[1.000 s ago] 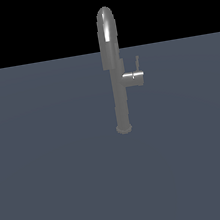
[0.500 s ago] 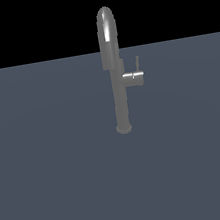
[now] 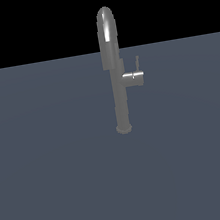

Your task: Turn on the faucet by rotating a designated handle.

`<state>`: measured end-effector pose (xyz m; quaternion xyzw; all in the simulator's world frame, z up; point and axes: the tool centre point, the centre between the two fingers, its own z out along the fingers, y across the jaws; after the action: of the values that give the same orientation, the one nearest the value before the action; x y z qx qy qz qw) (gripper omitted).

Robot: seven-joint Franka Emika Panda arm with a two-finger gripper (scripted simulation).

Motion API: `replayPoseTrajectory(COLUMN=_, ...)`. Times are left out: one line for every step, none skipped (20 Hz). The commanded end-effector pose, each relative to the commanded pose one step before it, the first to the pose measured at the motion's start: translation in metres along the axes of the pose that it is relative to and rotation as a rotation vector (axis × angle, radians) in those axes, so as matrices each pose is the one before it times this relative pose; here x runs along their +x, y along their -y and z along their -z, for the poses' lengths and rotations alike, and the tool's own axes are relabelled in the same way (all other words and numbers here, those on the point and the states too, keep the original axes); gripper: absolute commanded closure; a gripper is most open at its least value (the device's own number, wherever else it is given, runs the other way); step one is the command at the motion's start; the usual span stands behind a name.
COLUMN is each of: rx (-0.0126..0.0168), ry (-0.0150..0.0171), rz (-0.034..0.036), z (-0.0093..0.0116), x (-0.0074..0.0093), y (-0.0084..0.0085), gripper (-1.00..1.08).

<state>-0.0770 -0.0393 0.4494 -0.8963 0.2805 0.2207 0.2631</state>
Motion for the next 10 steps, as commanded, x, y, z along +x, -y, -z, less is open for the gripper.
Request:
replayPoseTrajectory(rx=0.05133, ry=0.04527, rz=-0.05072, z=0.00064, x=0.01703, y=0.00067, gripper=1.08)
replayPoseTrajectory(rx=0.02088, ry=0.01850, rz=-0.02073, z=0.00025, x=0.00687, y=0.00032, gripper=1.08)
replayPoseTrajectory(rx=0.02104, ry=0.01863, rz=-0.02086, z=0.00026, x=0.00691, y=0.00031, gripper=1.08)
replayPoseTrajectory(rx=0.02101, ry=0.01861, rz=-0.02082, z=0.00026, x=0.00689, y=0.00031, gripper=1.08)
replayPoseTrajectory(rx=0.02101, ry=0.01862, rz=-0.02081, z=0.00026, x=0.00688, y=0.00030, gripper=1.08)
replayPoseTrajectory(rx=0.02104, ry=0.01865, rz=-0.02083, z=0.00027, x=0.00688, y=0.00030, gripper=1.08)
replayPoseTrajectory(rx=0.02109, ry=0.01869, rz=-0.02087, z=0.00027, x=0.00689, y=0.00030, gripper=1.08)
replayPoseTrajectory(rx=0.02116, ry=0.01876, rz=-0.02095, z=0.00028, x=0.00690, y=0.00029, gripper=1.08)
replayPoseTrajectory(rx=0.02125, ry=0.01884, rz=-0.02104, z=0.00027, x=0.00692, y=0.00029, gripper=1.08)
replayPoseTrajectory(rx=0.02137, ry=0.01894, rz=-0.02117, z=0.00028, x=0.00695, y=0.00029, gripper=1.08)
